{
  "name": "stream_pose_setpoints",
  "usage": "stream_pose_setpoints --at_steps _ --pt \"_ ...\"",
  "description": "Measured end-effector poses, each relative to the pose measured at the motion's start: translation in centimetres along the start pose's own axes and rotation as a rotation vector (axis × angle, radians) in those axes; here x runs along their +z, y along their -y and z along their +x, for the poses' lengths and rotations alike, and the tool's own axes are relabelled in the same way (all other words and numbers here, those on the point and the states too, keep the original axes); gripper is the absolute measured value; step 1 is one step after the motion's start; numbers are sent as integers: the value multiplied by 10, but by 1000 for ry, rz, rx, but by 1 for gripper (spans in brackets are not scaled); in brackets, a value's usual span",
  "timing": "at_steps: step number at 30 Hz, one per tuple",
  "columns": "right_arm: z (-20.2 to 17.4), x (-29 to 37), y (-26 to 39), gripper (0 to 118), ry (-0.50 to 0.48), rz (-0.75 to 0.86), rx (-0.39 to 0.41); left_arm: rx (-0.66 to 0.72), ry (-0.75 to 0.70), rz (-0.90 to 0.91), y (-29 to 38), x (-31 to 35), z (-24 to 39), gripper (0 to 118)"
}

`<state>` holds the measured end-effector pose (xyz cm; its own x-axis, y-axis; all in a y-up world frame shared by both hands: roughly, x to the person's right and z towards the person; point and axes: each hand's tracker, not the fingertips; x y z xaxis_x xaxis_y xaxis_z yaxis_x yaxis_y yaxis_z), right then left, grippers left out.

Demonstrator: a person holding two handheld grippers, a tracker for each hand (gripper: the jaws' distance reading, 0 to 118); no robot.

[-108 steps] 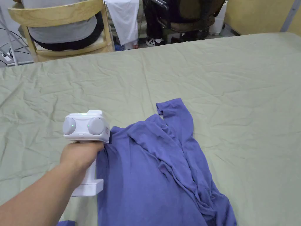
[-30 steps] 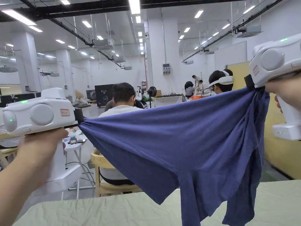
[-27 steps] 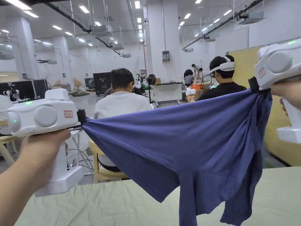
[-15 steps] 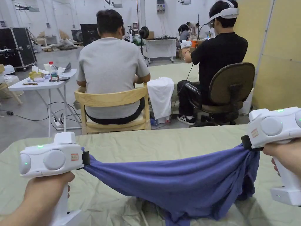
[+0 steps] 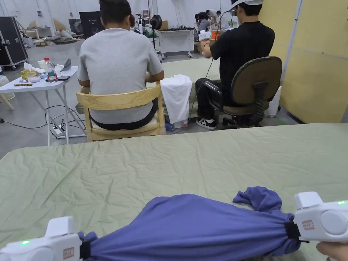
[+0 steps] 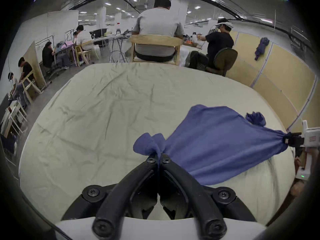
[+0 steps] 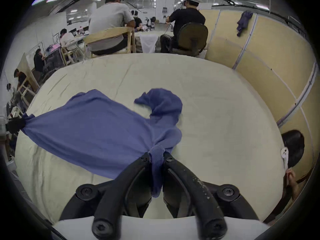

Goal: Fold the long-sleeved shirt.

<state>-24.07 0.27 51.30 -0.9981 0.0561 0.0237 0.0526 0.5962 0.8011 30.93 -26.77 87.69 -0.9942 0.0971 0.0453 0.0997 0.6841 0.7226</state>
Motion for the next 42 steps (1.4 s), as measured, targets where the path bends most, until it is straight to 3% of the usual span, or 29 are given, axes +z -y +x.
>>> stream_pose_setpoints --at_steps 11,22,25,32,39,40,41,42 --pt "10 74 141 14 -57 -36 -21 -26 30 -73 153 107 12 0" --pt "0 103 246 14 -55 -128 30 -44 26 -239 331 136 0 0" --pt "0 102 258 14 -43 -132 32 -40 23 -253 347 133 1 0" --pt "6 91 267 15 -66 -164 -92 17 10 -307 384 120 -13 0" --pt "4 84 269 16 -61 -183 -85 44 7 -317 392 117 -19 0" --pt "5 83 269 28 -63 -184 -92 66 16 -315 391 116 -18 14" --pt "7 82 269 52 -75 -190 -117 102 54 -316 390 116 -4 42" --pt "9 81 268 84 -69 -215 -140 125 64 -313 387 115 -5 83"
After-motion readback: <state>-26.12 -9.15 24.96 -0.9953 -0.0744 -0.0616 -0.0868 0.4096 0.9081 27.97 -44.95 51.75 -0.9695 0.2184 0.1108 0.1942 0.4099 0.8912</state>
